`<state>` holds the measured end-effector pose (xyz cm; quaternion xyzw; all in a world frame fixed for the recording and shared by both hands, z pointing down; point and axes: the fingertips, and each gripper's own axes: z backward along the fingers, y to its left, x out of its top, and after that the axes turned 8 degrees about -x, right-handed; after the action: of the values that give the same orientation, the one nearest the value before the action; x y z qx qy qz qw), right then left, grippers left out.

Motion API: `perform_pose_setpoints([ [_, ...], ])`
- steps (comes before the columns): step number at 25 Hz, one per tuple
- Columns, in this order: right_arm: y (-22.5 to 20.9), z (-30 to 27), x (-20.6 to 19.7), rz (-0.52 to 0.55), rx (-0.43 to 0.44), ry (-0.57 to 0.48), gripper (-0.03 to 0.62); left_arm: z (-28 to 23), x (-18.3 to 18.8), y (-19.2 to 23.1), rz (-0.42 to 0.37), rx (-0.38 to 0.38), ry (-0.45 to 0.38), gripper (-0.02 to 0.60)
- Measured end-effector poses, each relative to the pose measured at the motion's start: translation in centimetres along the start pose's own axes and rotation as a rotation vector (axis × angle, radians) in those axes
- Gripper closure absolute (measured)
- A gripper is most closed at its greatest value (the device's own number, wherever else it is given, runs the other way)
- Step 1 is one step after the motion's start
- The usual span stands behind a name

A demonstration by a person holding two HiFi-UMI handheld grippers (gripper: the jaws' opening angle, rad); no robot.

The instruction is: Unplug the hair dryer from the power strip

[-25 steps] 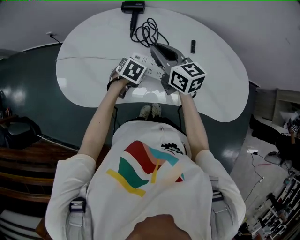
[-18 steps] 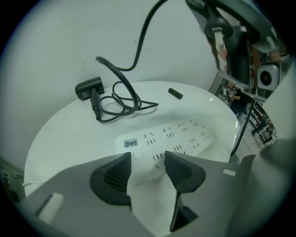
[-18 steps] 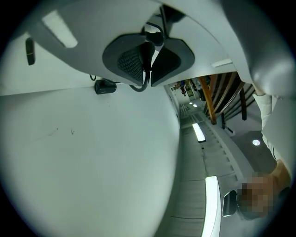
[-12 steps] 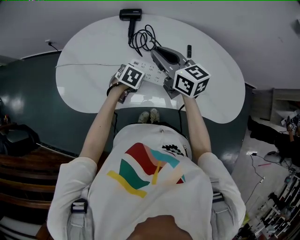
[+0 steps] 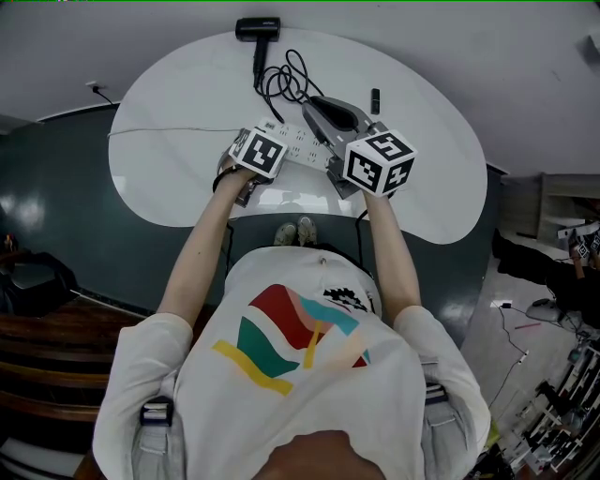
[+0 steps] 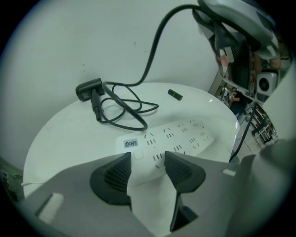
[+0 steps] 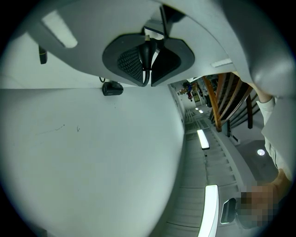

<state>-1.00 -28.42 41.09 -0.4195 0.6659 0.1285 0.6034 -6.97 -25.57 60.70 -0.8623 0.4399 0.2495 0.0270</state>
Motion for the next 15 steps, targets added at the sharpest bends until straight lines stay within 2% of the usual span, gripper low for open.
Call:
perform_pose_setpoints([
  [6,-1.3,0.8,-1.3,0.073,-0.064,0.033,0.525,0.0,0.0,0.0,-0.004,-0.003,-0.004,0.353],
  [15,-5.5,3.2,-4.3,0.090,-0.200,0.097,0.525,0.1,0.0,0.1,-0.006,0.005,-0.005,0.353],
])
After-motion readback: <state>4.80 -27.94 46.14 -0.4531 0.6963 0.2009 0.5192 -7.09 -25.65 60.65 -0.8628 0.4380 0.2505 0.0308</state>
